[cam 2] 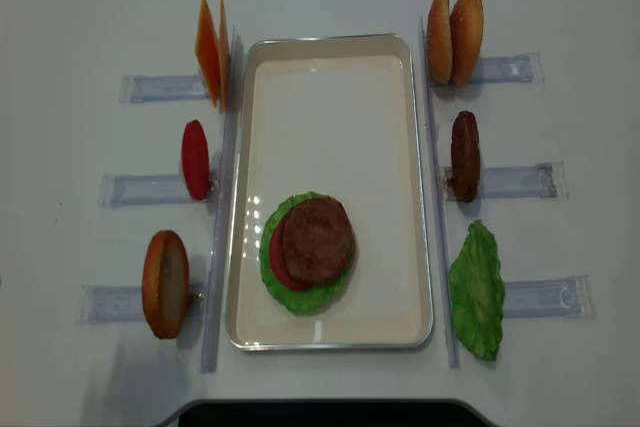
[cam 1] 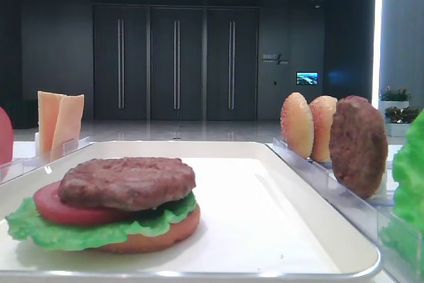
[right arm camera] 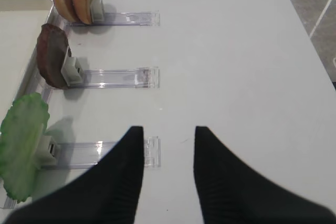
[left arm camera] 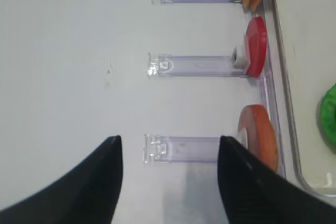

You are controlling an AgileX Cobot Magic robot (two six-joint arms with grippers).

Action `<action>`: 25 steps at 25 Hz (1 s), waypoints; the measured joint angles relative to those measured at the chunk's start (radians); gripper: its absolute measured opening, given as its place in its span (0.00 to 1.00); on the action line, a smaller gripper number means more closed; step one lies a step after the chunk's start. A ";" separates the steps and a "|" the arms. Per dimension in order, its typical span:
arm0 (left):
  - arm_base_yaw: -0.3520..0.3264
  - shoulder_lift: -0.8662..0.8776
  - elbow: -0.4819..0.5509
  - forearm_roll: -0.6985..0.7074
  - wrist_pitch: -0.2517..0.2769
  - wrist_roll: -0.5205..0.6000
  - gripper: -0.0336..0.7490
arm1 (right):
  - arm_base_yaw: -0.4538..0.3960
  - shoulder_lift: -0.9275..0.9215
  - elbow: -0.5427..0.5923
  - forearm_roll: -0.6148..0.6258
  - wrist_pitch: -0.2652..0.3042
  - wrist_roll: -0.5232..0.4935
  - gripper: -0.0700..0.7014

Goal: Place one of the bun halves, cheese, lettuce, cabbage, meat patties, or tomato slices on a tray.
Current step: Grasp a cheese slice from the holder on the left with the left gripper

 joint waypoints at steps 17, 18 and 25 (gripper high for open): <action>0.000 1.304 -0.889 -0.036 0.100 -0.032 0.61 | 0.000 0.000 0.000 0.000 0.000 0.000 0.39; 0.000 1.374 -0.956 -0.042 0.100 -0.032 0.61 | 0.000 0.000 0.000 0.000 0.000 0.000 0.39; 0.000 1.580 -1.180 -0.093 0.104 -0.033 0.60 | 0.000 0.000 0.000 0.000 0.000 0.000 0.39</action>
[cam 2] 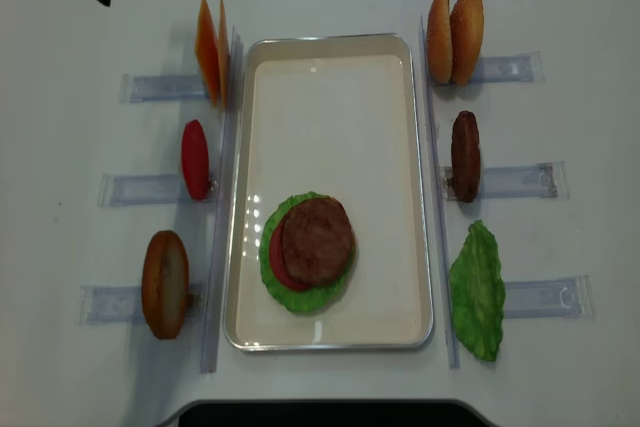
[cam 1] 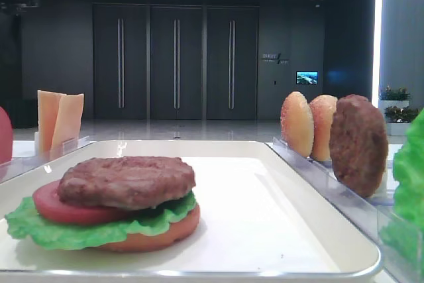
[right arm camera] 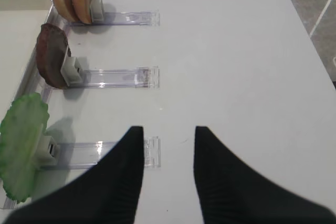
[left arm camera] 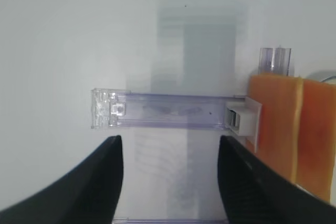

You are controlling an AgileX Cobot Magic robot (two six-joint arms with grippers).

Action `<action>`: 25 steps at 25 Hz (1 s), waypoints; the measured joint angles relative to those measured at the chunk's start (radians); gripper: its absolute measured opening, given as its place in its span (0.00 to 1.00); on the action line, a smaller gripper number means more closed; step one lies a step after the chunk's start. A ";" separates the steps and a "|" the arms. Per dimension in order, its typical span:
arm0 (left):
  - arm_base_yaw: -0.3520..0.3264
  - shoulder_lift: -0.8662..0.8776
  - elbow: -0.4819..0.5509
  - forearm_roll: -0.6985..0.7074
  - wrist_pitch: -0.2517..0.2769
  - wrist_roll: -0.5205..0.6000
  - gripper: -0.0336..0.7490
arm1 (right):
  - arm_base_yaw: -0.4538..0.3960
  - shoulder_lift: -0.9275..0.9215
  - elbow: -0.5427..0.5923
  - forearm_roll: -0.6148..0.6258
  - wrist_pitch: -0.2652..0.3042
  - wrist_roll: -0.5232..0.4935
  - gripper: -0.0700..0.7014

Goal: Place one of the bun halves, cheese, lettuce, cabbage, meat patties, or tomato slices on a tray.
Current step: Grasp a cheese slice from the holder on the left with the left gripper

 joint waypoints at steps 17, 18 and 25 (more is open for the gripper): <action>-0.183 -0.025 -0.009 0.111 0.008 -0.076 0.62 | 0.000 0.000 0.000 0.000 0.000 0.000 0.39; -0.203 -0.025 -0.009 0.095 0.008 -0.084 0.62 | 0.000 0.000 0.000 0.000 0.000 0.000 0.39; -0.312 -0.025 -0.009 0.081 0.008 -0.145 0.62 | 0.000 0.000 0.000 0.000 0.000 0.000 0.39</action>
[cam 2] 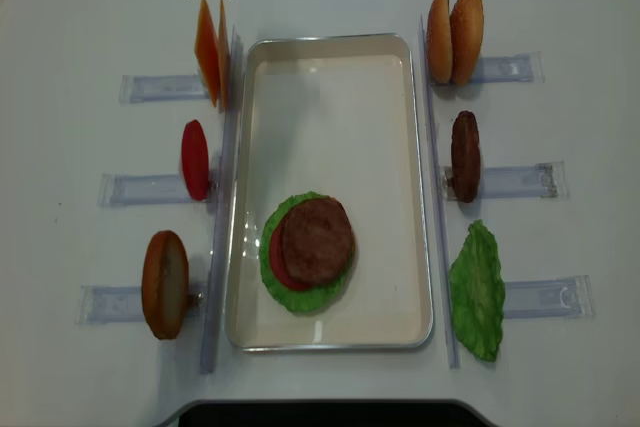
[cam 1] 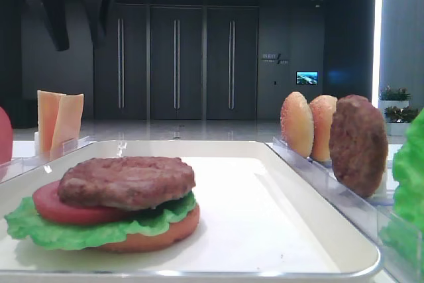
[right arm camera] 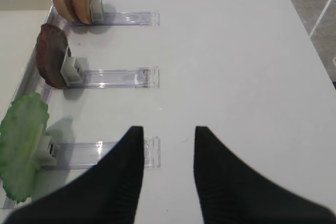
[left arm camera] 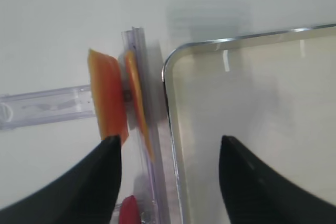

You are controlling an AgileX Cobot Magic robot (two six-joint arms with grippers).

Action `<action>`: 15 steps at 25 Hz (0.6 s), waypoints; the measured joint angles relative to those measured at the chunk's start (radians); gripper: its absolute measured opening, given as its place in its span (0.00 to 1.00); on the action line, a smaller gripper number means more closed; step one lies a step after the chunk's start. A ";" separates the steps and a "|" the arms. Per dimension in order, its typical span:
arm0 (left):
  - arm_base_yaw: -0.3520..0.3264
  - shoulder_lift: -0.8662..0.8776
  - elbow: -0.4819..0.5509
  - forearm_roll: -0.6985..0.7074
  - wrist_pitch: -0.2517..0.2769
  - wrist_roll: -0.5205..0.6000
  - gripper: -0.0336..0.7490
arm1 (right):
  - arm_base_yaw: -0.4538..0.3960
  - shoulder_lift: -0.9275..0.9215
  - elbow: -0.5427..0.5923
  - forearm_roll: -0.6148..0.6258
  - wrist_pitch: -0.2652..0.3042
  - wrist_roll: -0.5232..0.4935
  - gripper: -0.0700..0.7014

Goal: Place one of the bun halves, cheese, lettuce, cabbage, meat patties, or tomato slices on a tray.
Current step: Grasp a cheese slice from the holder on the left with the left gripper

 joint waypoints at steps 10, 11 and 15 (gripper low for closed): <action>0.000 0.019 0.000 0.018 0.001 -0.034 0.63 | 0.000 0.000 0.000 0.000 0.000 0.000 0.39; 0.000 0.029 0.000 0.019 0.001 -0.035 0.63 | 0.000 0.000 0.000 0.000 0.000 0.000 0.39; 0.000 0.071 0.000 0.018 0.001 -0.036 0.63 | 0.000 0.000 0.000 0.000 0.000 0.000 0.39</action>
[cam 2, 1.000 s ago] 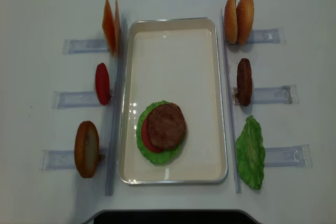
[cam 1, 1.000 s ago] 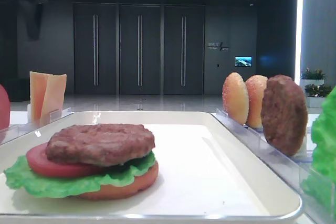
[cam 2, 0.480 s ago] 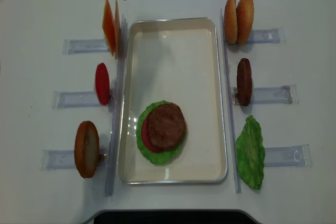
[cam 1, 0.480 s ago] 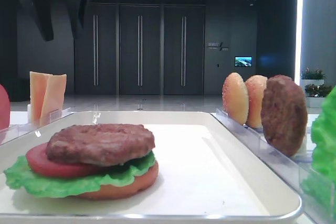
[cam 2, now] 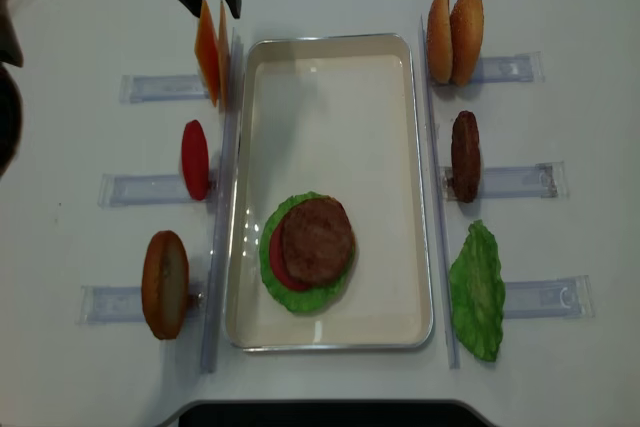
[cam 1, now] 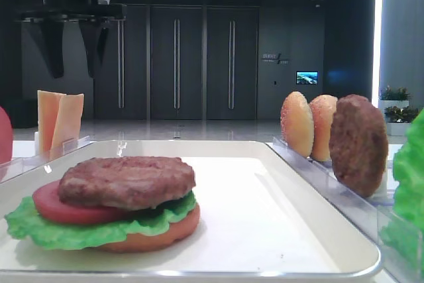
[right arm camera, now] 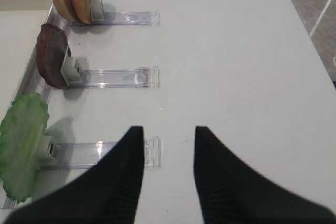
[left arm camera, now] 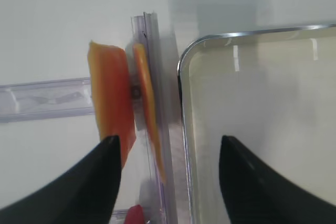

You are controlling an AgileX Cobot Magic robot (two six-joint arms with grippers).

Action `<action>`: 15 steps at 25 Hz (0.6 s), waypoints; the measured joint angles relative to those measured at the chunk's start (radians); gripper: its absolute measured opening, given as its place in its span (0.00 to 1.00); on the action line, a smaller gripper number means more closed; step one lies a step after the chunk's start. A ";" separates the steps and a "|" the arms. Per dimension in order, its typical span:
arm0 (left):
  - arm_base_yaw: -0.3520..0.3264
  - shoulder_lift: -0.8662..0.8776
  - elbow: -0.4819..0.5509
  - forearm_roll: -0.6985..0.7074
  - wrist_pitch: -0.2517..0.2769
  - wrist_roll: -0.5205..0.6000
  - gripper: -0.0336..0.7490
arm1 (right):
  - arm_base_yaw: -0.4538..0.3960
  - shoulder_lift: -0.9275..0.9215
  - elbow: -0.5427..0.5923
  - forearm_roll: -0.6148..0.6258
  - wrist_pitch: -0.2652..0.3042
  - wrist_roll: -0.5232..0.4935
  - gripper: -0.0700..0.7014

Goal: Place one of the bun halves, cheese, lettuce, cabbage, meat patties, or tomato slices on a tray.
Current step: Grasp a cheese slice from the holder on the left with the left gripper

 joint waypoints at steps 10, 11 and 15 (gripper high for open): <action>0.000 0.051 0.000 0.019 0.000 0.000 0.63 | 0.000 0.000 0.000 0.000 0.000 0.000 0.39; 0.000 0.057 0.000 0.022 0.000 0.000 0.63 | 0.000 0.000 0.000 0.000 0.000 0.000 0.39; 0.000 0.069 0.000 0.025 0.000 0.000 0.63 | 0.000 0.000 0.000 0.000 0.000 0.000 0.39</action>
